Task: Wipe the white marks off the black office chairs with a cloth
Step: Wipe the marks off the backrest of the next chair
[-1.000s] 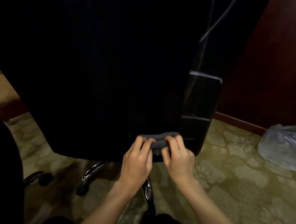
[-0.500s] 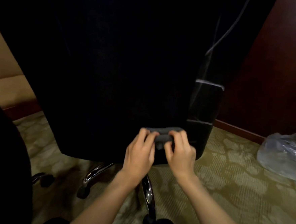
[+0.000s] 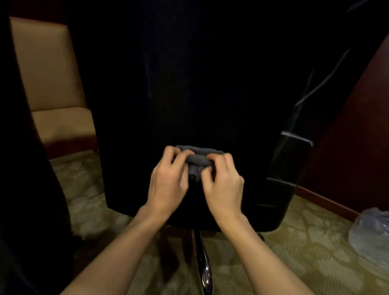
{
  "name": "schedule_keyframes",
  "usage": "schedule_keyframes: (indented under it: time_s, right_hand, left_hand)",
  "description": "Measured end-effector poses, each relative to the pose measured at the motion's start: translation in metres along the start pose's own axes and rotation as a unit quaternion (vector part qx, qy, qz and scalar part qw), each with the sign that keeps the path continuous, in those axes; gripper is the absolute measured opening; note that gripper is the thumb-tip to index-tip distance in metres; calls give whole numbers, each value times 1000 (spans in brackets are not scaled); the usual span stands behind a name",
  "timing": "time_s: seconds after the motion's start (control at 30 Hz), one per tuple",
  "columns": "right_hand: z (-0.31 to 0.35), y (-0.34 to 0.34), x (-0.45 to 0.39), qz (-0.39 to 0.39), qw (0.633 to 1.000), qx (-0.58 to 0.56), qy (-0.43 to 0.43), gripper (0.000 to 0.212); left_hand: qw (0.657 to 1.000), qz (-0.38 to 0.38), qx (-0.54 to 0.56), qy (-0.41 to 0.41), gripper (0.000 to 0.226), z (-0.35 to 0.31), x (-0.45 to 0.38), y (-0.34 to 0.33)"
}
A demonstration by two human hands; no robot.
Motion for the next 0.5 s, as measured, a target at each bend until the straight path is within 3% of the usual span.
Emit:
schedule_keyframes:
  time_s: [0.07,0.17,0.23,0.33,0.5]
  right_hand:
    - [3,-12,6,15,999,23,18,28]
    - [-17,-38,47,107,991,75,3,25]
    - [-15,-46,56,142,987,81,-8,23]
    - [37,-38,7,87,995,40,35,26]
    - [158,18,-103,-66,986,17,152,29]
  left_hand:
    - [1000,17,-5,-2,36,9,10,1]
    - [997,81,7,7,36,17,60,-13]
    - [996,86,23,30,34,26,73,-9]
    - [998,0,16,55,35,37,26,29]
    - [982,-191,0,7,31,27,-100,126]
Point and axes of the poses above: each hand's wrist, its own x-axis away from the middle knuckle, its own y-axis out of the back of the hand, z = x × y, the point moved 8 cm from there along -x, towards the middle knuckle, and after that the axes turned 8 degrees about -y, right-handed, at the moved point
